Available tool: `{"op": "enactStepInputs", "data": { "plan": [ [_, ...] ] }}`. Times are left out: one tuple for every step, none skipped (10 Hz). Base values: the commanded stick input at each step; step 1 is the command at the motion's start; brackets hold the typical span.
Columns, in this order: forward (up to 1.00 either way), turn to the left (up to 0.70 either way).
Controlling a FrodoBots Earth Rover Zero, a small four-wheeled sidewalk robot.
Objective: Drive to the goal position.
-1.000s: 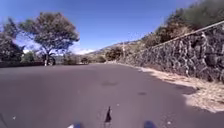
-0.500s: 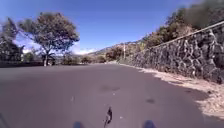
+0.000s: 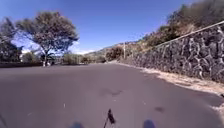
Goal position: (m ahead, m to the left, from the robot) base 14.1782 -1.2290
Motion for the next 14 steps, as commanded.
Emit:
{"op": "enactStepInputs", "data": {
  "plan": [
    [0.7, 0.0],
    [0.7, 0.0],
    [0.7, 0.0],
    [0.7, 0.0],
    [0.7, 0.0],
    [0.7, 0.0],
    [0.7, 0.0],
    [0.7, 0.0],
    [0.7, 0.0],
    [0.7, 0.0],
    [0.7, 0.0],
    [0.7, 0.0],
    [0.7, -0.17],
    [0.7, -0.28]
  ]
}}
